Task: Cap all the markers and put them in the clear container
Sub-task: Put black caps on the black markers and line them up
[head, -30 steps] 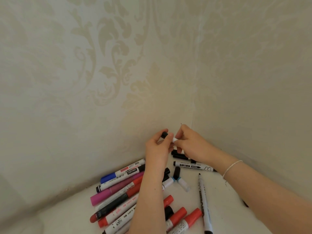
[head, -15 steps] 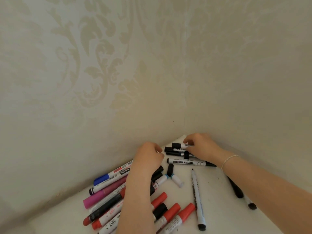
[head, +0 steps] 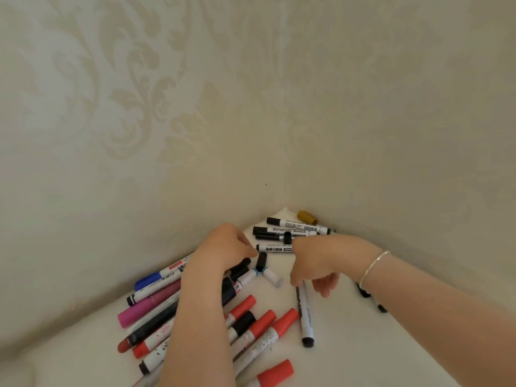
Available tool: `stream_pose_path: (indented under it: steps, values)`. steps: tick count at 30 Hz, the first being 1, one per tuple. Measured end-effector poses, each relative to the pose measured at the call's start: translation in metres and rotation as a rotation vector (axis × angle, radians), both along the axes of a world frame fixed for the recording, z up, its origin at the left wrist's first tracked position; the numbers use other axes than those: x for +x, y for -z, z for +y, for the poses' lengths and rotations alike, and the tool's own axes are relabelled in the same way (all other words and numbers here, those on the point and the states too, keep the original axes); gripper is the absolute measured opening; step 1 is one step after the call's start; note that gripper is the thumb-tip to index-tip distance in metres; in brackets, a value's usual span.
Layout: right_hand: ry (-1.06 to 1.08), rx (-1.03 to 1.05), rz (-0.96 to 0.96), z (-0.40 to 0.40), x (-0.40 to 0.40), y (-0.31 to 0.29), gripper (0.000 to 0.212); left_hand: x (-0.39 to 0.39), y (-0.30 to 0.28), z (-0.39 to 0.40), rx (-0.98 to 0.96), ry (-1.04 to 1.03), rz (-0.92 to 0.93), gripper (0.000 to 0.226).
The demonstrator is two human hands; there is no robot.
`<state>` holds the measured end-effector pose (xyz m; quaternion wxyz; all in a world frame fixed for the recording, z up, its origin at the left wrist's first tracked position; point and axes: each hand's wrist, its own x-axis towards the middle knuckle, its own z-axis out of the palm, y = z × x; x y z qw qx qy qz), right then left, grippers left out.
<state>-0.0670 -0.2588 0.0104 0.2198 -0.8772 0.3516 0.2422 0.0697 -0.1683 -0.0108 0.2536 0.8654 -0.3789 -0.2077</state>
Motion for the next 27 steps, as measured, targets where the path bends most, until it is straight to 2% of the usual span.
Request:
stream_pose_path:
  steps: [5, 6, 7, 10, 12, 15, 18, 21, 27]
  values:
    - [0.049, 0.024, -0.093, 0.003, 0.001, 0.013, 0.006, -0.014, 0.001, -0.009, 0.082, 0.061, -0.046, 0.027]
    - [0.063, 0.03, -0.133, 0.001, -0.001, 0.011, 0.009, -0.017, 0.002, -0.011, 0.078, 0.067, -0.053, 0.03]
    - [0.077, 0.035, -0.182, -0.003, -0.002, 0.006, 0.012, -0.019, 0.004, -0.013, 0.06, 0.077, -0.055, 0.031]
    - [0.12, 0.002, -0.386, -0.015, -0.01, -0.011, 0.019, -0.02, 0.008, -0.016, 0.019, 0.108, -0.064, 0.013]
    - [0.171, 0.037, -0.575, -0.024, -0.016, -0.019, 0.019, -0.018, 0.011, -0.016, -0.01, 0.114, -0.057, 0.019]
    - [0.259, 0.239, -0.766, -0.028, -0.023, -0.022, 0.017, -0.013, 0.009, -0.015, -0.201, 0.097, 0.081, 0.01]
    - [0.213, 0.197, -0.829, -0.031, -0.025, -0.023, 0.014, -0.009, -0.001, -0.011, -0.452, 0.056, 0.245, 0.013]
    - [0.19, 0.264, -0.86, -0.032, -0.023, -0.026, 0.015, -0.008, -0.01, -0.005, -0.624, 0.033, 0.312, 0.016]
    - [0.155, 0.299, -0.891, -0.031, -0.02, -0.03, 0.024, -0.004, -0.013, 0.001, -0.682, 0.009, 0.303, 0.02]
